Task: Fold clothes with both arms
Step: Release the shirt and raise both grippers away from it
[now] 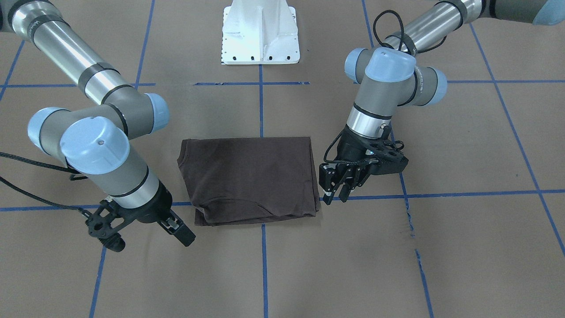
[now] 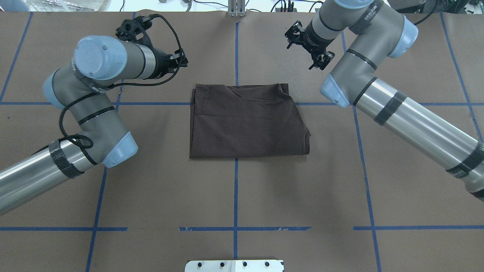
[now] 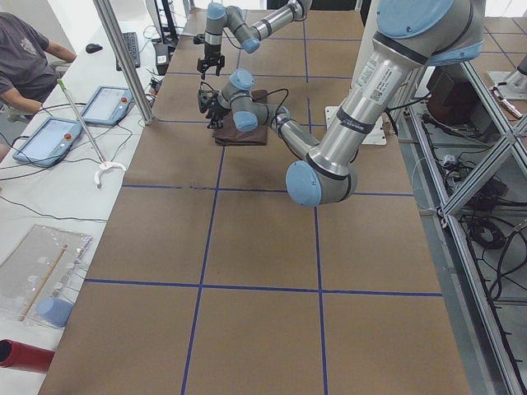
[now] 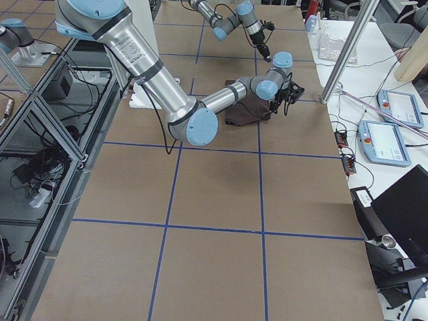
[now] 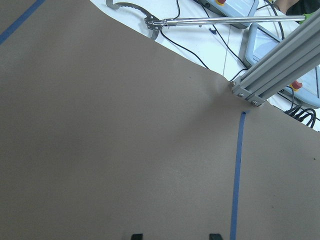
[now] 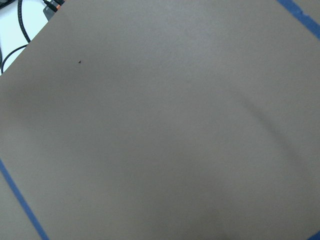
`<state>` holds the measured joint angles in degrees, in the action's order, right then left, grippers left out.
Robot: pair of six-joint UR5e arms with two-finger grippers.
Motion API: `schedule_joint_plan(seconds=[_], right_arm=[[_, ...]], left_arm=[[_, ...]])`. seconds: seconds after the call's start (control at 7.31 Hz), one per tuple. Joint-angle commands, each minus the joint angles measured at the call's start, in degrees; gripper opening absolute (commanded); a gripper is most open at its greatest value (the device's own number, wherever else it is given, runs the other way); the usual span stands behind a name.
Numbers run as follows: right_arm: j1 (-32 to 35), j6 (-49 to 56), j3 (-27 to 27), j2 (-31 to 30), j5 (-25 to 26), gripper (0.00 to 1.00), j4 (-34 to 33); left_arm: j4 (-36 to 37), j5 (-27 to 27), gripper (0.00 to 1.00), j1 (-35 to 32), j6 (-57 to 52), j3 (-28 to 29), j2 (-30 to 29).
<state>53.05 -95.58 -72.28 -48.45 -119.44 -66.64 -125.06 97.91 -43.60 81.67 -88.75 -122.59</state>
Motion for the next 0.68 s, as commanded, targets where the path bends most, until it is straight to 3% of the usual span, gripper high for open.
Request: schedule_joint_plan(seconds=[0.0, 0.27, 0.41, 0.55], right_arm=[[7.12, 19.79, -5.84, -10.82, -3.59, 1.0, -0.24], [17.74, 41.32, -6.03, -17.78, -8.77, 1.0, -1.72], [24.41, 56.14, -5.95, -20.34, -12.54, 1.0, -6.35], [30.39, 71.08, -6.29, -21.84, -14.32, 1.0, -13.79]], left_arm=[[-0.19, 13.62, 0.5, -8.73, -20.04, -5.19, 9.52], [0.77, 23.6, 0.5, -21.21, -43.85, -4.51, 15.86], [1.91, 26.08, 0.5, -25.79, -52.75, -3.63, 18.59], [5.31, 32.28, 0.5, -33.32, -62.85, -3.71, 21.4]])
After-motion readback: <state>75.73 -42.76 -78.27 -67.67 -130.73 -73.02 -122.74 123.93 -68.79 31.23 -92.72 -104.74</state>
